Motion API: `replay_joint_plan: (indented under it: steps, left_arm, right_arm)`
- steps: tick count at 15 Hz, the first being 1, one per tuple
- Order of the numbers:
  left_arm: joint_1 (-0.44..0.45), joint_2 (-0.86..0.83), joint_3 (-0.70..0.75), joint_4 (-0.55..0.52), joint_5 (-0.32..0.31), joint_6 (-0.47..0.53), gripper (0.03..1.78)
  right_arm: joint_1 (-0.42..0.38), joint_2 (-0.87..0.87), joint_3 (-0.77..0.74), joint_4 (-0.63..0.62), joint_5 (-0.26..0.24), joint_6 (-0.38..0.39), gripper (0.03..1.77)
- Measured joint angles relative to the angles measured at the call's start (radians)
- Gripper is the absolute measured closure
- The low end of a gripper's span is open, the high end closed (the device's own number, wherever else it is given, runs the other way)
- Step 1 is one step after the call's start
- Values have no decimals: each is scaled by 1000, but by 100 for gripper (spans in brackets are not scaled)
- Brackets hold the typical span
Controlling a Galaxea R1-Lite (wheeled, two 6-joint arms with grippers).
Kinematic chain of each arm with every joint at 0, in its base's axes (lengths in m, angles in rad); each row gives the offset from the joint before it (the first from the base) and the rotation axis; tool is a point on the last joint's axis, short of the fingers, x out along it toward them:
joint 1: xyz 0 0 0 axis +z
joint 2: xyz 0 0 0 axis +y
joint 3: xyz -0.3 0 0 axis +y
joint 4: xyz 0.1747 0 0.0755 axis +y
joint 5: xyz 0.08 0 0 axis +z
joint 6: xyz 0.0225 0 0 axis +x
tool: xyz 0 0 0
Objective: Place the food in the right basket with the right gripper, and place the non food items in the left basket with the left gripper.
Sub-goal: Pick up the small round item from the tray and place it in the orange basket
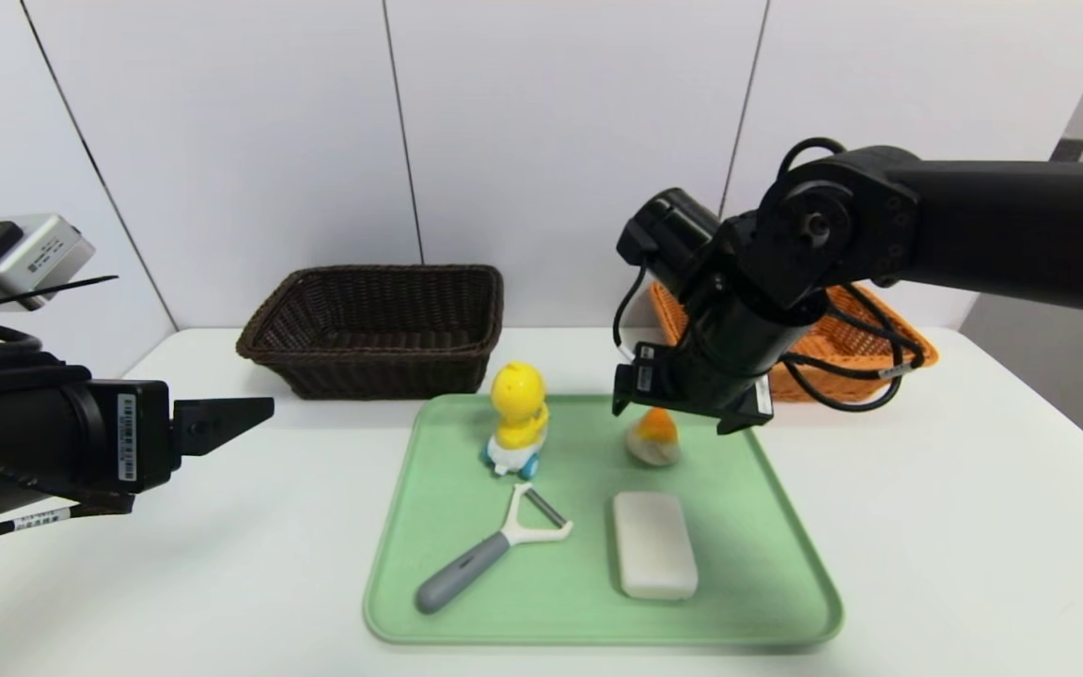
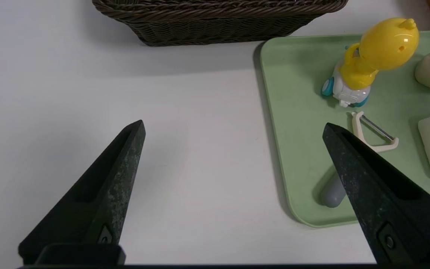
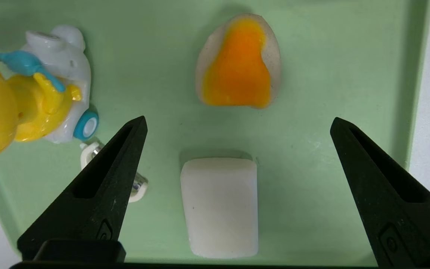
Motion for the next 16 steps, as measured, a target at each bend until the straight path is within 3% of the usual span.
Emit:
replay_joint_plan:
  steps: [5, 13, 16]
  left_arm:
    - [0, -2, 21, 0, 0, 0, 12]
    - [-4, -2, 23, 0, -1, 0, 12]
    - [-6, -3, 29, 1, -1, 2, 12]
  right_arm:
    - [-9, 68, -2, -57, -27, 0, 11]
    - [-20, 130, -2, -72, -26, 1, 10]
    - [-21, 139, -2, -73, -26, 9, 59]
